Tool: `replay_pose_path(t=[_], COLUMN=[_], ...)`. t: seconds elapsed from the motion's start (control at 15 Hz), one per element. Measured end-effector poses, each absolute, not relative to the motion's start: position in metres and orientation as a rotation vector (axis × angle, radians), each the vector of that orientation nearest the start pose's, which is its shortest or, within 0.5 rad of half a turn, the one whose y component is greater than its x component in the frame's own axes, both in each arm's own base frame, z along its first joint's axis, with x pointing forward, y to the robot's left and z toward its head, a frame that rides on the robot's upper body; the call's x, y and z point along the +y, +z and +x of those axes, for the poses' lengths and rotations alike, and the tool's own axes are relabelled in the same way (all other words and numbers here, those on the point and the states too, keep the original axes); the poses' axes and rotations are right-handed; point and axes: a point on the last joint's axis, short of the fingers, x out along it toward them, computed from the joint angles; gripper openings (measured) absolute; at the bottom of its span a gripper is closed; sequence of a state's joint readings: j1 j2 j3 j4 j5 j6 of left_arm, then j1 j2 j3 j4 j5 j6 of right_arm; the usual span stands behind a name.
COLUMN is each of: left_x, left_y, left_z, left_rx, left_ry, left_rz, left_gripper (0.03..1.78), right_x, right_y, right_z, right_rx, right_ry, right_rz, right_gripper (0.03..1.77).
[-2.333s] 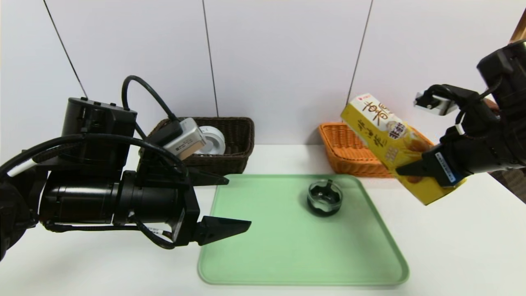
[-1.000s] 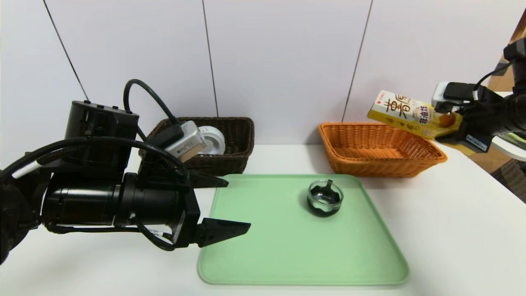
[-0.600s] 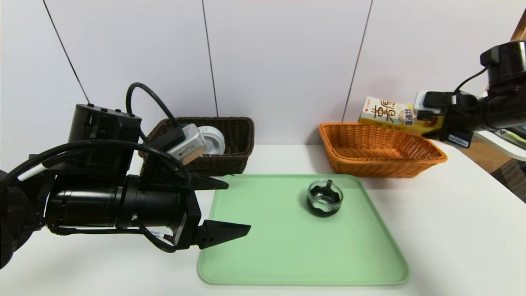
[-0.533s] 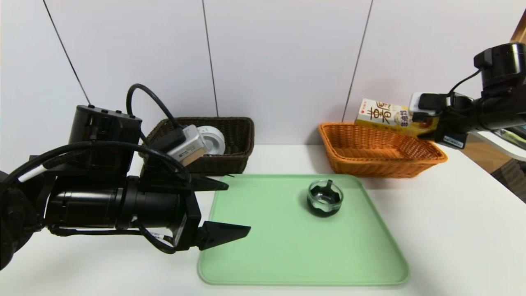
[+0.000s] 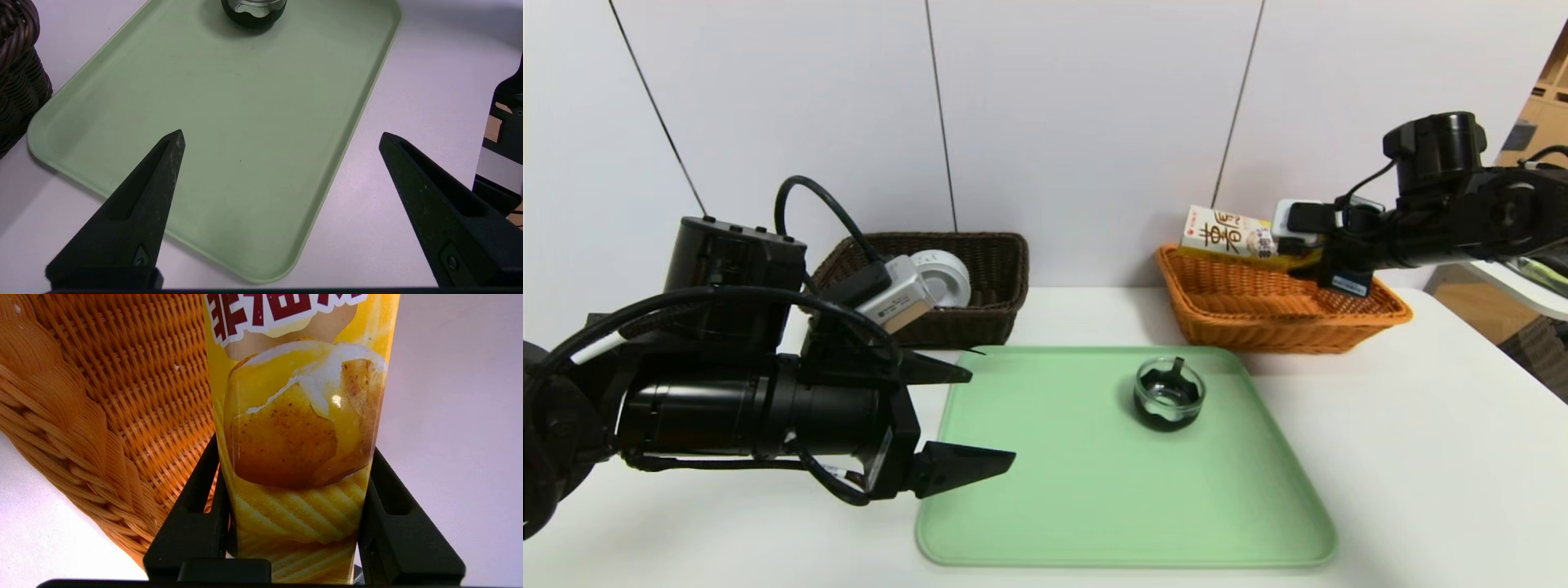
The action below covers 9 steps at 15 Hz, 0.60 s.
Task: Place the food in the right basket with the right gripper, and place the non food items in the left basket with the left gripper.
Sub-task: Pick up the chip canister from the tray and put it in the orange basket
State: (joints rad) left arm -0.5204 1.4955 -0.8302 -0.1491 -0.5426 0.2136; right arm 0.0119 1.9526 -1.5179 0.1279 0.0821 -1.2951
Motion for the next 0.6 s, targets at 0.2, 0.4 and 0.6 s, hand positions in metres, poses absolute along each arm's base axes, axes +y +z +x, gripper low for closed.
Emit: replay_pose_path(t=[0.2,0.4,0.6], left_x=[-0.132,-0.132,-0.132], left_y=[0.198,0.194,0.191], left_z=[0.210,0.212,0.212], left_rx=[0.430,0.415,0.422], left_ry=[-1.085,-1.081,-1.082], left_rz=[0.181,0.180,0.180], left_gripper=[1.69,1.69,1.69], right_x=[0.009,0.008,0.001], right_y=[0.211,0.206,0.203], right_z=[0.397,0.404,0.408], right_rx=[0.420,0.404,0.412], right_ry=[0.447,0.434,0.420], right_rz=[-1.241,-1.252,-1.257], right_gripper=[0.83,0.83,0.83])
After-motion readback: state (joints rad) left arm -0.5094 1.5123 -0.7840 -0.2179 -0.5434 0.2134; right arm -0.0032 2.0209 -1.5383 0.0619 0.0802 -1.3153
